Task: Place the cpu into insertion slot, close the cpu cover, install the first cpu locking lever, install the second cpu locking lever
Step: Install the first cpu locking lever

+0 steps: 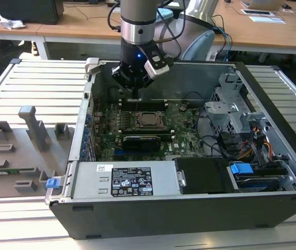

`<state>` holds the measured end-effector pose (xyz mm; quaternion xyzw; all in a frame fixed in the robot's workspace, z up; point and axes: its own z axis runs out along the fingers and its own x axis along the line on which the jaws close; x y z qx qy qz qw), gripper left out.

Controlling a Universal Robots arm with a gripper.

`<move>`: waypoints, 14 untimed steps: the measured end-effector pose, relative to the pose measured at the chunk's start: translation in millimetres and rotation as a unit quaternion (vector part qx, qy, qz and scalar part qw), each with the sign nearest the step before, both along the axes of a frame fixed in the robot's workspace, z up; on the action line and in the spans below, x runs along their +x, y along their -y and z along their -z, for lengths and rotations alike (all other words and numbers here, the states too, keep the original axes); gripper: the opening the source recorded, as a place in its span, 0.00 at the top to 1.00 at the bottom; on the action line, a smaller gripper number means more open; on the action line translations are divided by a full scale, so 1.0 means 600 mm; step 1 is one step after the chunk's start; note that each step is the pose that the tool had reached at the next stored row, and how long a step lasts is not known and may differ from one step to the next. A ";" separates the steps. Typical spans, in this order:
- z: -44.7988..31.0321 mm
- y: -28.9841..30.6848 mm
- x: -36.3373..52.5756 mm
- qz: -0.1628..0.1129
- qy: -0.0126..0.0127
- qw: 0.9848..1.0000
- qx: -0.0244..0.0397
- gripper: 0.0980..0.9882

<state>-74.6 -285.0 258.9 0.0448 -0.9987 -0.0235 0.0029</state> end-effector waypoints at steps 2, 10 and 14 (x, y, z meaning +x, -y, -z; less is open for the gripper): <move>0.001 0.0000 0.002 0.000 0.000 1.000 0.000 0.99; 0.009 0.0000 0.006 0.012 0.000 1.000 0.000 0.99; 0.010 0.0000 0.006 0.021 0.000 1.000 0.000 0.99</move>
